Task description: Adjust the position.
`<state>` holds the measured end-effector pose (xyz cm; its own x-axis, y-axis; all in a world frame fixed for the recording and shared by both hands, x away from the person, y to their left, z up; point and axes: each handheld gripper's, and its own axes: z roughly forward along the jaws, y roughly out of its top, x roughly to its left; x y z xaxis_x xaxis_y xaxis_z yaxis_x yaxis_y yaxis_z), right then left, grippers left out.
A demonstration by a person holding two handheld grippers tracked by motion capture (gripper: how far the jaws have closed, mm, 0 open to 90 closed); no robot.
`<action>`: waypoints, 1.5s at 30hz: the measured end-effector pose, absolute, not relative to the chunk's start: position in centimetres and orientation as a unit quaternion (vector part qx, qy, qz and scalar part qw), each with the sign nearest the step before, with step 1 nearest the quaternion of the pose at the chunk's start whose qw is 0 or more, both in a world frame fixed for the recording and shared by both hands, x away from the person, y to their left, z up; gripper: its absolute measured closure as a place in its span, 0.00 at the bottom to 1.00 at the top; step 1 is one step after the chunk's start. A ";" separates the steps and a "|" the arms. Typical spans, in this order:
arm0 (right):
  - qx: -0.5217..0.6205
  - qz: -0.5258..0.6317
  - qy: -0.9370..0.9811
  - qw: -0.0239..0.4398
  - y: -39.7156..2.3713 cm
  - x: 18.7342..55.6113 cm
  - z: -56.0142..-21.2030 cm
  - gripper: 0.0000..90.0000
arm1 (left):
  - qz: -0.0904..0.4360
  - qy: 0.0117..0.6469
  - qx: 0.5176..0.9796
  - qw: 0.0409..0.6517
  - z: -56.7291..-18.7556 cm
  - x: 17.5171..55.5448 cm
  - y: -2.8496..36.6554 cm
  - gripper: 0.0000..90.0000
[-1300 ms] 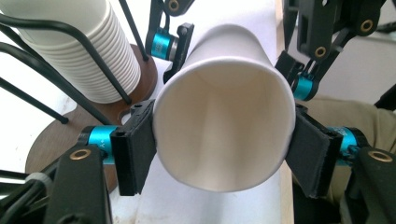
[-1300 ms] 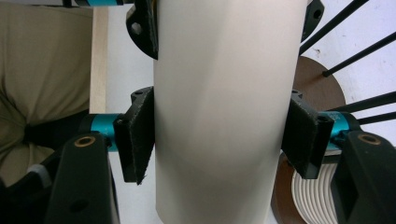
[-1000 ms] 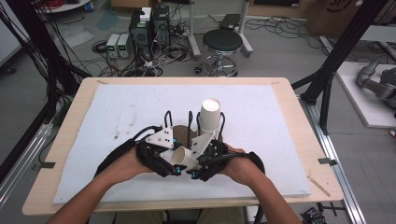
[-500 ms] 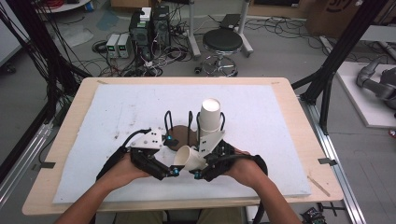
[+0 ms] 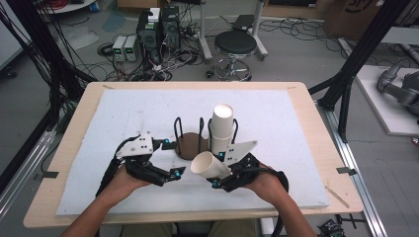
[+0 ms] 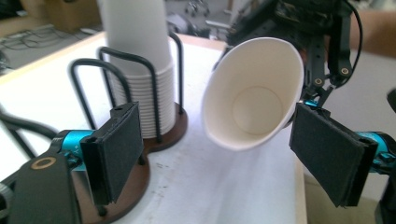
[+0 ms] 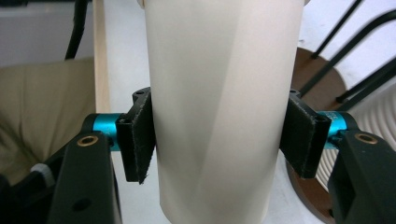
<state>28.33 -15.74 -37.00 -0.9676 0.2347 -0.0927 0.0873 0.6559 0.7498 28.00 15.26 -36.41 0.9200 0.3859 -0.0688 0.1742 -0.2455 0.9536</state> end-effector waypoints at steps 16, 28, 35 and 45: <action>0.213 0.513 0.811 0.181 -23.6 26.2 -39.0 0.38 | 0.134 0.256 0.724 0.627 -38.5 27.4 20.1 0.19; 0.301 0.545 0.739 0.256 -28.4 25.0 -39.3 0.38 | 0.162 0.287 0.700 0.633 -39.4 27.6 22.0 0.19; 0.330 0.552 0.710 0.288 -29.8 25.0 -39.2 0.38 | 0.180 0.312 0.680 0.639 -39.5 27.6 23.6 0.20; 0.346 0.548 0.702 0.295 -29.9 25.2 -39.6 0.37 | 0.193 0.317 0.671 0.641 -39.9 27.5 24.6 0.20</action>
